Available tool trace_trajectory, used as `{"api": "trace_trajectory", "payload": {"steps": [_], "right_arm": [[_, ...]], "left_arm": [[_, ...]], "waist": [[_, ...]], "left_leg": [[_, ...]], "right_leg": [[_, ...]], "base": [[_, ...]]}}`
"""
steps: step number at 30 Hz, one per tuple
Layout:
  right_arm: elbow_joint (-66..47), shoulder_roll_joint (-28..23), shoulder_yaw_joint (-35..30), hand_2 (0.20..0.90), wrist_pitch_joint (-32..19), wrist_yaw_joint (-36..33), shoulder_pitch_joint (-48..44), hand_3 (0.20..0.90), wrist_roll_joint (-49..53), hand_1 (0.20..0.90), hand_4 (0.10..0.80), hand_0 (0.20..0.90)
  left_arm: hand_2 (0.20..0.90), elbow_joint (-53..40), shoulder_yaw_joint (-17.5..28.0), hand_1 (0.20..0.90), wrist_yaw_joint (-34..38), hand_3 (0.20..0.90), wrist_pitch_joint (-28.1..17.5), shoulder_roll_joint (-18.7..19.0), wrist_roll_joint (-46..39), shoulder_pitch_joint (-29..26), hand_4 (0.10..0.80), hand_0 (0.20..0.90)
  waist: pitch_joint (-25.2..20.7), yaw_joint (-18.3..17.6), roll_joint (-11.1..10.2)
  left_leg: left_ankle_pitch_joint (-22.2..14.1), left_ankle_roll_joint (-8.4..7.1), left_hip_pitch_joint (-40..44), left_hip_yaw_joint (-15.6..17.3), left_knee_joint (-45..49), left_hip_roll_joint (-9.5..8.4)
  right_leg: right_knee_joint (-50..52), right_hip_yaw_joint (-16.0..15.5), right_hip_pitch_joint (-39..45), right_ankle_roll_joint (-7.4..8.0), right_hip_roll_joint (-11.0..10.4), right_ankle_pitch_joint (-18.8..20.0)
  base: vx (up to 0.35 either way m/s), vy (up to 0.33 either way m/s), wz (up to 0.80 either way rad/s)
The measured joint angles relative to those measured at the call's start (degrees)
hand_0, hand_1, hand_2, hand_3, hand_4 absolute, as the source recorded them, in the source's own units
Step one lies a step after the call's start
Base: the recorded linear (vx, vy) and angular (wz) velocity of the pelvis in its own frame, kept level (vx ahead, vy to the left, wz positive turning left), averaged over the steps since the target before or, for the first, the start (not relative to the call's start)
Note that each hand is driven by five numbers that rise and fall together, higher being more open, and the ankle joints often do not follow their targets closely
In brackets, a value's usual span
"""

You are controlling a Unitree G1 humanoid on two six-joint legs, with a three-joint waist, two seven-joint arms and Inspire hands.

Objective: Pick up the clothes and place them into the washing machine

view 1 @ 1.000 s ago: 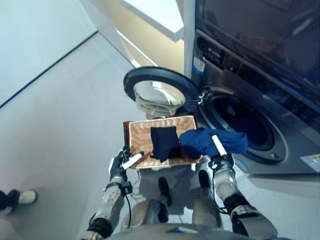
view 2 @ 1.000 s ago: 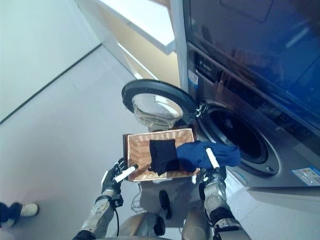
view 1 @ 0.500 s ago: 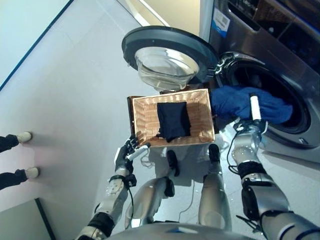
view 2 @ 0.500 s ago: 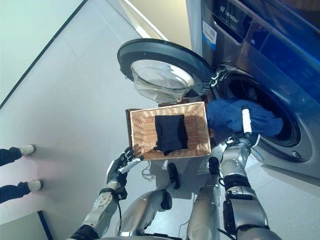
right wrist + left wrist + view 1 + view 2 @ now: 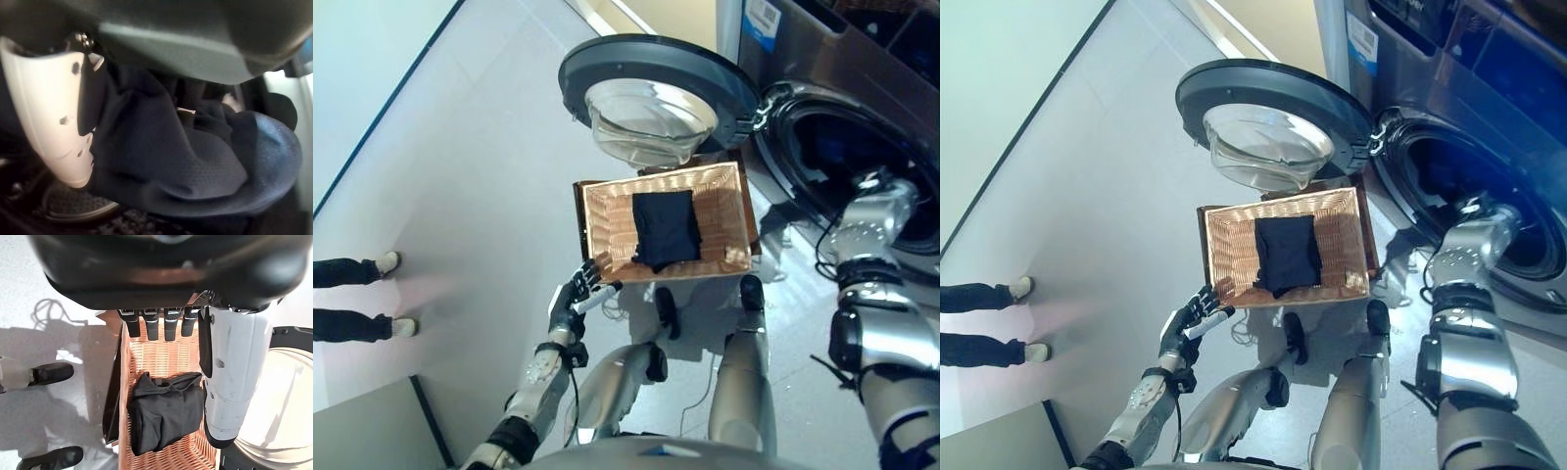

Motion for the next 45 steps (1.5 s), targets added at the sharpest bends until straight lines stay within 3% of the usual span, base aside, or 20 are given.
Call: {"api": "trace_trajectory", "payload": {"steps": [13, 20, 21, 22, 23, 37, 41, 45], "right_arm": [[6.3, -5.8, -1.5, 0.2, 0.0, -1.4, -7.9, 0.2, 5.0, 0.2, 0.3, 0.2], [9.5, -8.9, -2.2, 0.2, 0.0, -4.3, -11.1, 0.2, 6.4, 0.2, 0.3, 0.2], [10.7, -9.5, -1.8, 0.225, 0.4, -4.8, -11.7, 0.225, 5.7, 0.225, 0.318, 0.225], [13.6, -10.6, -0.5, 0.496, 1.3, -6.2, -13.5, 0.496, 4.5, 0.496, 0.512, 0.496], [14.2, -10.6, -0.4, 0.9, 1.4, -6.8, -13.7, 0.9, 3.9, 0.9, 0.8, 0.9], [14.3, -10.6, 0.3, 0.9, 4.2, -14.9, -14.0, 0.9, -5.5, 0.9, 0.8, 0.9], [14.3, -10.7, 1.5, 0.9, 6.9, -16.6, -13.9, 0.9, -10.6, 0.9, 0.8, 0.9], [15.1, -11.8, 8.2, 0.9, 12.9, -21.2, -13.8, 0.9, -24.3, 0.9, 0.8, 0.9]], "left_arm": [[0.9, -5.3, -2.0, 0.9, -0.9, 0.9, -0.1, 0.2, -1.9, -0.1, 0.8, 0.9], [0.9, -5.3, -2.1, 0.9, -0.8, 0.9, -0.1, 0.3, -3.1, 0.1, 0.8, 0.9], [0.9, -5.3, -2.3, 0.9, -0.7, 0.9, -0.1, 0.5, -3.1, -0.1, 0.8, 0.9], [0.9, -5.9, -2.4, 0.9, -0.8, 0.9, -0.1, 0.8, -3.1, -0.2, 0.8, 0.9], [0.9, -6.1, -2.4, 0.9, -0.8, 0.9, -0.1, 0.9, -3.1, -0.2, 0.8, 0.9], [0.9, -7.1, -2.3, 0.9, 2.0, 0.9, -0.1, 2.0, -3.0, -0.1, 0.8, 0.9], [0.9, -7.4, -2.2, 0.9, 2.2, 0.9, -0.1, 2.1, -3.0, -0.1, 0.8, 0.9], [0.9, -7.8, -2.0, 0.9, 2.7, 0.9, -0.1, 2.3, -2.9, -0.1, 0.8, 0.9]], "waist": [[-2.8, 0.8, 4.1], [-3.2, 1.8, 4.6], [-3.2, 1.7, 4.6], [-3.2, 1.7, 4.6], [-3.2, 1.7, 4.6], [-3.2, 0.4, 4.5], [-3.1, 0.0, 4.5], [-2.9, -0.3, 4.3]], "left_leg": [[0.3, 0.34, -2.4, -0.2, -0.7, -2.37], [0.8, 1.13, -3.6, -0.1, -0.7, -2.83], [0.8, 1.13, -3.6, -0.2, -0.7, -2.81], [0.9, 1.14, -3.6, -0.3, -0.7, -2.89], [0.9, 1.14, -3.6, -0.3, -0.7, -2.92], [0.9, 1.17, -4.3, -1.2, -0.7, -2.91], [0.9, 1.17, -4.4, -1.3, -0.7, -2.91], [0.9, 1.17, -4.5, -1.3, -0.7, -2.9]], "right_leg": [[4.3, 1.2, -4.8, 1.17, -1.9, -2.0], [5.3, 1.9, -6.7, 1.53, -2.1, -2.2], [5.4, 2.0, -6.6, 1.65, -2.1, -2.3], [5.9, 2.0, -6.8, 1.67, -2.1, -2.5], [6.0, 2.0, -6.8, 1.65, -2.1, -2.6], [6.0, 1.0, -7.0, 1.61, -2.4, -2.8], [6.0, 0.8, -7.0, 1.61, -2.4, -2.8], [6.0, 0.8, -7.0, 1.61, -2.4, -2.8]], "base": [[0.006, -0.002, 0.03], [0.006, -0.008, 0.02], [0.001, -0.035, 0.02], [-0.035, -0.024, 0.04], [-0.007, -0.017, 0.05], [-0.005, -0.001, 0.03], [0.0, 0.0, 0.0], [-0.017, 0.0, 0.0]]}}
